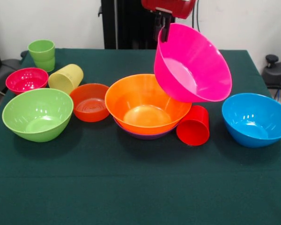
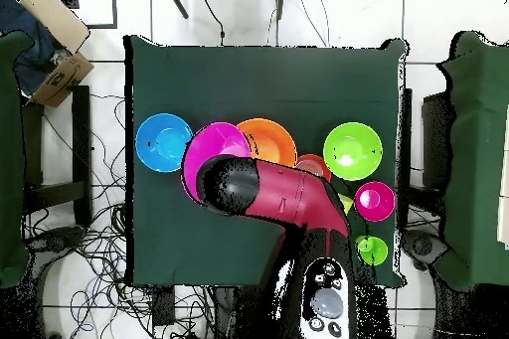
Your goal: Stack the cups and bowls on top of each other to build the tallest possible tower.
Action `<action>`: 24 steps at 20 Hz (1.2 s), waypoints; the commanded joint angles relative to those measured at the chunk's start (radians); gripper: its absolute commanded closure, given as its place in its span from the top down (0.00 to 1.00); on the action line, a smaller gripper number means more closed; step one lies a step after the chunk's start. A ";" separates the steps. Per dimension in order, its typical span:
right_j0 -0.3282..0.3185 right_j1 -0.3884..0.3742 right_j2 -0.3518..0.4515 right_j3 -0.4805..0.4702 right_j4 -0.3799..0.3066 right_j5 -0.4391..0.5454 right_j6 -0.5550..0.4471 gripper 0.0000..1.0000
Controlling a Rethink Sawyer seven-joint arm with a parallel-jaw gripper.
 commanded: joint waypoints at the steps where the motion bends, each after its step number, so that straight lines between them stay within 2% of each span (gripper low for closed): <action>1: -0.032 0.048 0.106 -0.037 0.010 0.070 0.046 0.00; 24: -0.085 0.067 0.131 -0.074 0.008 0.084 0.043 0.00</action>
